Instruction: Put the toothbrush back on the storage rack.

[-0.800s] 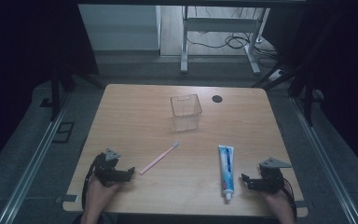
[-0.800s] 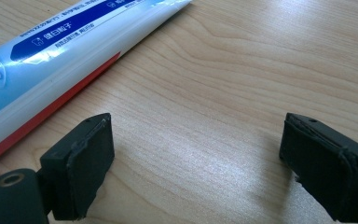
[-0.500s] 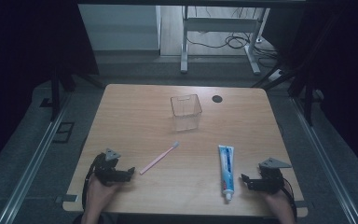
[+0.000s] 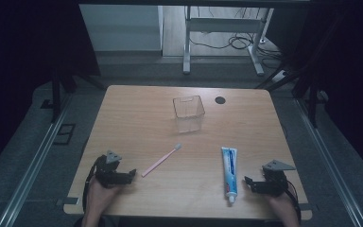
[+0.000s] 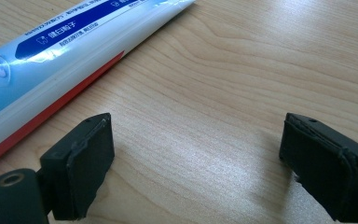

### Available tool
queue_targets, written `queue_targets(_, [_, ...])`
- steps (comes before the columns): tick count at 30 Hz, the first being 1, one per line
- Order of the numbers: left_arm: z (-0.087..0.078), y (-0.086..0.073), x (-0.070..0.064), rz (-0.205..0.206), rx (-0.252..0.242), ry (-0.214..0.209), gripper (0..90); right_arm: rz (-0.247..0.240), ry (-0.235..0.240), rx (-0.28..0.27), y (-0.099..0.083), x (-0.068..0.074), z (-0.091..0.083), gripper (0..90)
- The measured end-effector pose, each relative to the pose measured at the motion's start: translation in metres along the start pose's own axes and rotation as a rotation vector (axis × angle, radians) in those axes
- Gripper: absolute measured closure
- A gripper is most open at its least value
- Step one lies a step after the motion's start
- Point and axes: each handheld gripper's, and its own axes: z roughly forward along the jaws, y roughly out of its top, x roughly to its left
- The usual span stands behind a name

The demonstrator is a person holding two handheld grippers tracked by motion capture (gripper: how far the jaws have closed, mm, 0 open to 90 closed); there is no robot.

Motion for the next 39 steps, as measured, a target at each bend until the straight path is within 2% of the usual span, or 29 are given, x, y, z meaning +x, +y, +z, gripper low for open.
queue_targets(4, [-0.002,0.002,-0.001,0.013,0.003,-0.011,12.4,0.0,0.0,0.0,0.0,0.0,0.0,9.7])
queue_targets(11, [-0.003,0.004,-0.003,0.023,0.013,-0.028,17.6,-0.002,0.001,0.0,0.0,0.0,0.0,9.8])
queue_targets(17, [-0.007,0.007,-0.004,0.024,-0.006,-0.044,23.7,-0.004,0.002,-0.001,0.0,0.0,0.0,9.9])
queue_targets(23, [-0.012,0.013,-0.006,0.028,-0.025,-0.08,33.0,-0.003,0.0,-0.001,0.0,0.0,0.0,10.0])
queue_targets(24, [-0.013,0.015,-0.007,0.034,-0.026,-0.098,37.6,-0.003,0.001,-0.001,0.0,0.001,0.0,10.0])
queue_targets(31, [-0.013,0.025,-0.011,0.07,-0.003,-0.145,45.1,-0.004,0.001,-0.001,0.0,0.0,0.0,10.1])
queue_targets(39, [-0.012,0.038,-0.015,0.111,0.033,-0.173,54.1,-0.002,0.001,0.0,0.0,0.001,0.0,10.1])
